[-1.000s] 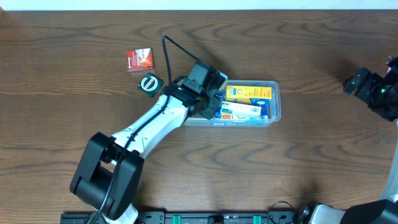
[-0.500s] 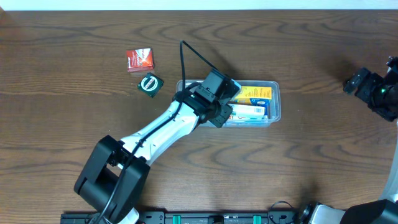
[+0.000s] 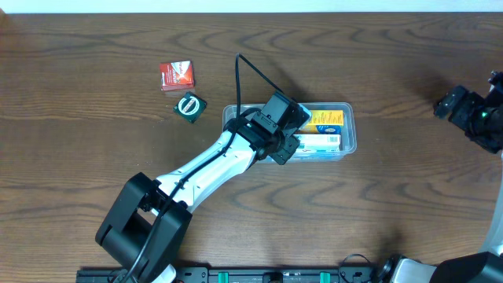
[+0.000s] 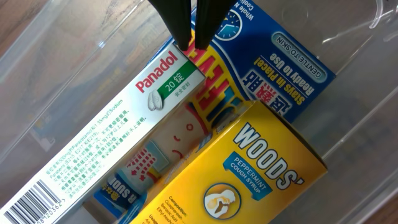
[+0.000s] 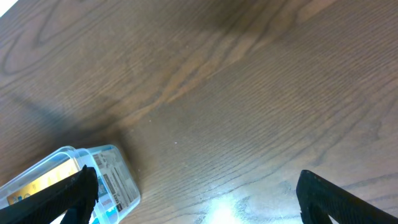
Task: Pack container
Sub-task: 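Release the white box beside the yellow box and raise the left gripper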
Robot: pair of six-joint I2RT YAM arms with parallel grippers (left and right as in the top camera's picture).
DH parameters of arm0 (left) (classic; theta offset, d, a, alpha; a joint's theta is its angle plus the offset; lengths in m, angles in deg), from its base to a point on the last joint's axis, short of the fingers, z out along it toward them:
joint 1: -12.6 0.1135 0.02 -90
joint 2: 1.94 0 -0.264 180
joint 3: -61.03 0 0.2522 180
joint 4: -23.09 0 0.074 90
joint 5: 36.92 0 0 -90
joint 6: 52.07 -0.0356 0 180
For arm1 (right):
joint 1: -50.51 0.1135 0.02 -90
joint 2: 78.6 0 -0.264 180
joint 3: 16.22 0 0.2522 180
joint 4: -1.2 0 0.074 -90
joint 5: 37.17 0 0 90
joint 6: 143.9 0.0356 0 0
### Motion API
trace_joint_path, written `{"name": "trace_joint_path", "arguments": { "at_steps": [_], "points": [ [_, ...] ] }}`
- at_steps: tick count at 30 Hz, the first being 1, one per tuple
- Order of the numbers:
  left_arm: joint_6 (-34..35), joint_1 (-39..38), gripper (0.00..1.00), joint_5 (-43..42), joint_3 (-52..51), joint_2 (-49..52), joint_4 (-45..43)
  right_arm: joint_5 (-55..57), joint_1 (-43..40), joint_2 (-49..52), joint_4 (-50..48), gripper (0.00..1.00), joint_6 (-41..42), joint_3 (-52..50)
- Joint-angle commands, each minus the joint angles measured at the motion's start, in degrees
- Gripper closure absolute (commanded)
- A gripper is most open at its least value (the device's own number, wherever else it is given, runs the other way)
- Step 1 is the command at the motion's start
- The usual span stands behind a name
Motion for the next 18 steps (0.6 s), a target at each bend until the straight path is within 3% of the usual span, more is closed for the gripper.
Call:
{"name": "trace_joint_path", "arguments": {
  "at_steps": [1, 11, 18],
  "points": [
    [0.55, -0.35, 0.94, 0.07, 0.57, 0.74, -0.39, -0.24, -0.31, 0.09, 0.02, 0.01, 0.61, 0.79],
    [0.52, -0.28, 0.93, 0.11, 0.74, -1.46, -2.08, -0.24, -0.31, 0.09, 0.02, 0.01, 0.61, 0.79],
    [0.48, 0.22, 0.69, 0.57, 0.74, -7.26, -1.31, -0.26, -0.31, 0.09, 0.0, 0.01, 0.61, 0.79]
  ]
}}
